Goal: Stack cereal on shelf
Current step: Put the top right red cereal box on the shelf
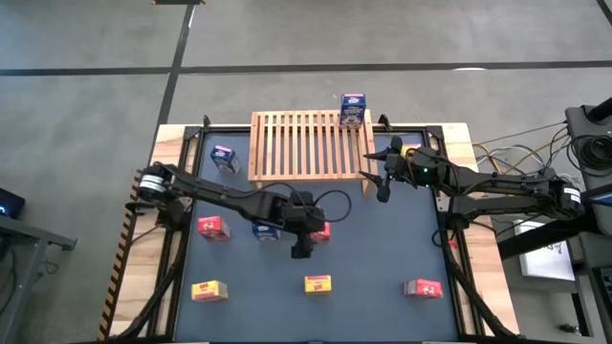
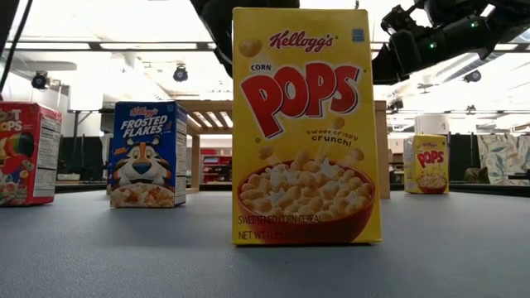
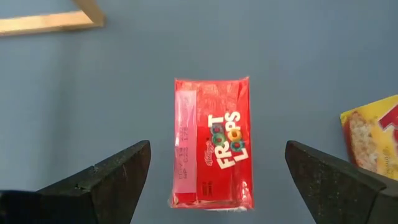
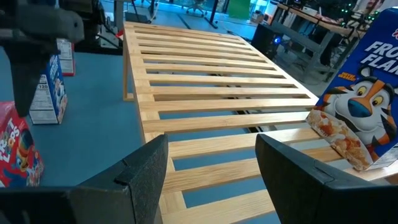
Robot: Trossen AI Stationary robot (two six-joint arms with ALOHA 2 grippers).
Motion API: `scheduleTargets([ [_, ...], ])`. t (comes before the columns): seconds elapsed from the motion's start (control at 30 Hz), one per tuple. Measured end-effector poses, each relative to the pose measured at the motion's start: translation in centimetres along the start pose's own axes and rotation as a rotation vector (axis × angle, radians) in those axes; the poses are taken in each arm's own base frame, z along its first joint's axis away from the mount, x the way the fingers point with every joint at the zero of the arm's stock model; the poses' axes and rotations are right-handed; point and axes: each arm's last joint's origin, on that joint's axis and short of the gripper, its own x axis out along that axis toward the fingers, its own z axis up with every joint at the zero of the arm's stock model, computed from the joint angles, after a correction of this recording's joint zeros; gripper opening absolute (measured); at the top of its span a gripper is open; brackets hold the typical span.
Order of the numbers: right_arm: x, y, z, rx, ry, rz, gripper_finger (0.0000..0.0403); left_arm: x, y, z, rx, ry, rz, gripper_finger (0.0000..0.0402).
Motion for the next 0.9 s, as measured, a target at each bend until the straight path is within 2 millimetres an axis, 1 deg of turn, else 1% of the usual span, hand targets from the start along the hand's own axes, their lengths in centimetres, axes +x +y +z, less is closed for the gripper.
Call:
scheduleTargets([
  [0.17, 0.0, 0.0, 0.0, -0.001, 0.000, 0.002, 0.0233, 0.7, -0.1, -0.2, 0.005, 0.017, 0.002, 0.0354],
  [0.33, 0.0, 0.0, 0.0, 0.000, -0.001, 0.004, 0.0233, 0.7, 0.0, -0.2, 0.005, 0.017, 0.001, 0.0342],
  [0.6, -0.1, 0.0, 0.1, 0.004, -0.006, 0.003, 0.0233, 0.9, 0.1, -0.4, -0.004, 0.025, -0.022, 0.0284],
  [0.8, -0.1, 0.0, 0.1, 0.009, -0.012, 0.001, 0.0233, 2.1, 0.5, -1.7, -0.019, 0.047, -0.035, 0.0245],
  [0.9, -0.1, 0.0, 0.2, 0.011, -0.016, 0.001, 0.0233, 2.4, 0.8, -2.0, -0.030, 0.057, -0.029, 0.0228],
])
